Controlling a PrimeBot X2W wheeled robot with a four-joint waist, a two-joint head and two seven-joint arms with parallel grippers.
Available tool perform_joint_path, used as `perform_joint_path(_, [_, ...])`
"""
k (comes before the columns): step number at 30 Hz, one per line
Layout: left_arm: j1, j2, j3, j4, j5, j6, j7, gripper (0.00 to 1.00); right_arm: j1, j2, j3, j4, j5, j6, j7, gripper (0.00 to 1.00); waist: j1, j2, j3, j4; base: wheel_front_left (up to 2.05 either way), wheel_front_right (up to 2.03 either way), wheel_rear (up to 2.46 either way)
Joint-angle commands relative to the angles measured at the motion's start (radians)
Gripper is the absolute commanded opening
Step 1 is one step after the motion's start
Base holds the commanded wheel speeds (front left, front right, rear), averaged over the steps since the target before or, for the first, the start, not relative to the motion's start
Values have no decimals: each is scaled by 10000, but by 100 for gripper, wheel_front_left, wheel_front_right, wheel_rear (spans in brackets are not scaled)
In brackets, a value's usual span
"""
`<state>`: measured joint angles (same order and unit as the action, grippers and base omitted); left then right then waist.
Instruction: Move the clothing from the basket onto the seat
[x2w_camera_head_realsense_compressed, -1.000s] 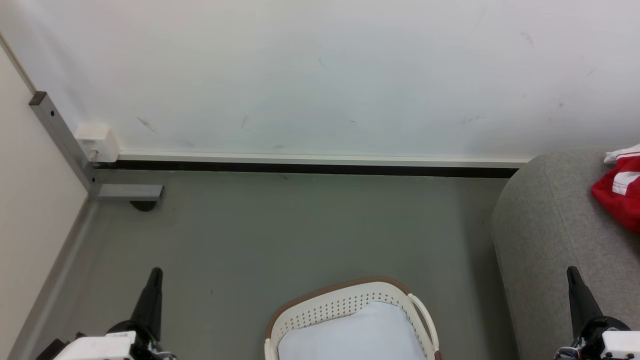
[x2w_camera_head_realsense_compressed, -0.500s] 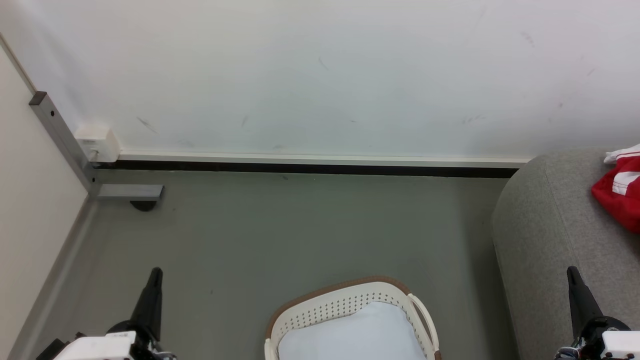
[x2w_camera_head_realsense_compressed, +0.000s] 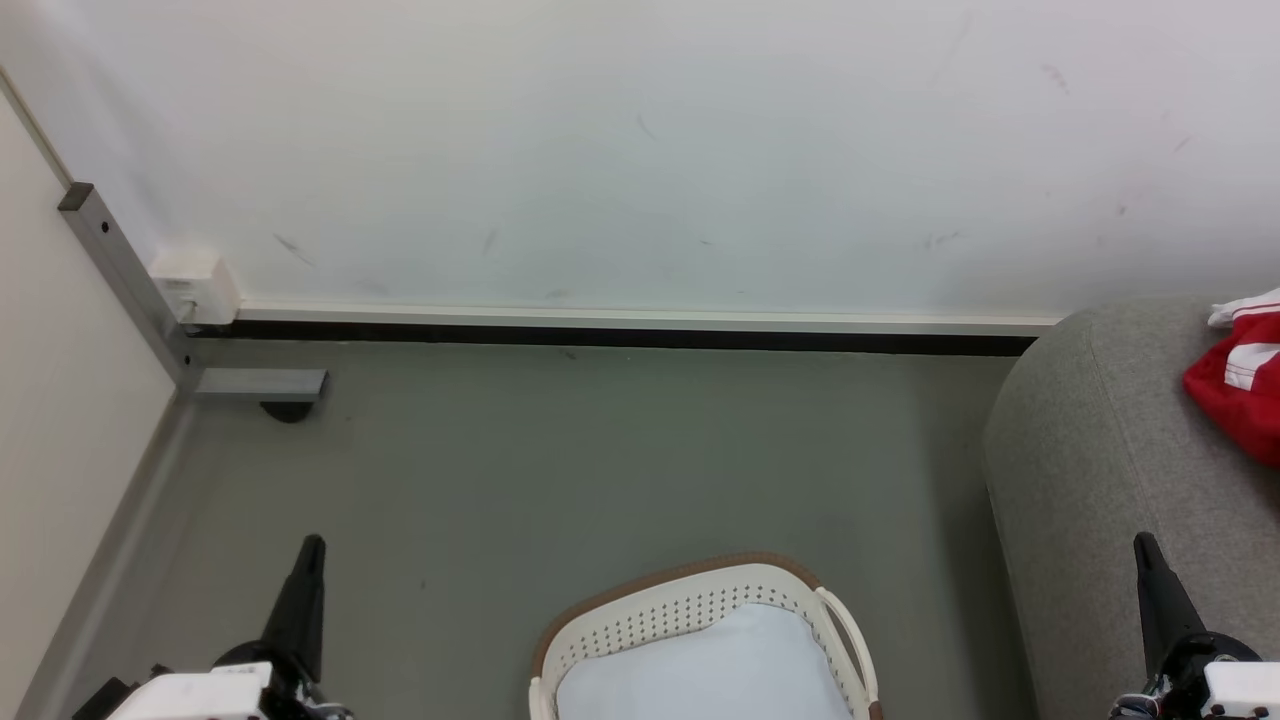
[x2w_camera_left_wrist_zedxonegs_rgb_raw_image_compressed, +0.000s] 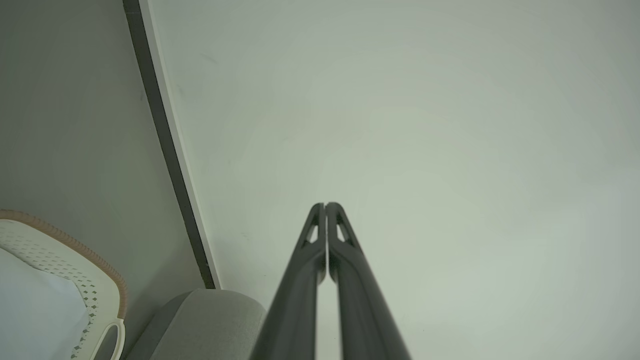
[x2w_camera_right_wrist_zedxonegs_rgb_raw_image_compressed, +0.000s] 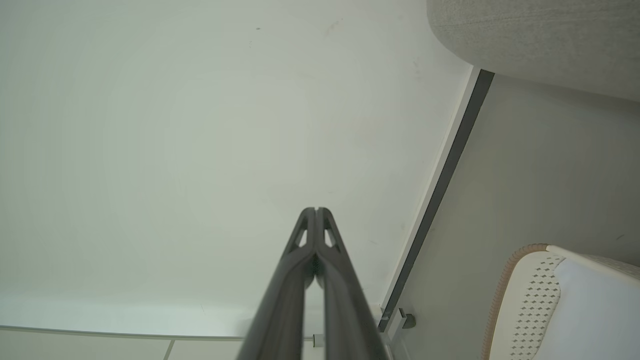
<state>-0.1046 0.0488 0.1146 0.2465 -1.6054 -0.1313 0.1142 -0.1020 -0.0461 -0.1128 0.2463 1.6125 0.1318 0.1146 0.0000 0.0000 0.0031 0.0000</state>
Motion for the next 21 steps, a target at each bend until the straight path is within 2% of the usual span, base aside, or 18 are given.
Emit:
perform_joint_path(1, [-80,20,16,-34,-135,11,34,0,-118,-78,-39,-52,11,-21,24,0,0,0,0,0,0,0,0])
perform_joint_path(21, [-80,20,14,-35,-136,11,33,0,-118,-78,-39,-52,11,-21,23,0,0,0,0,0,0,0,0])
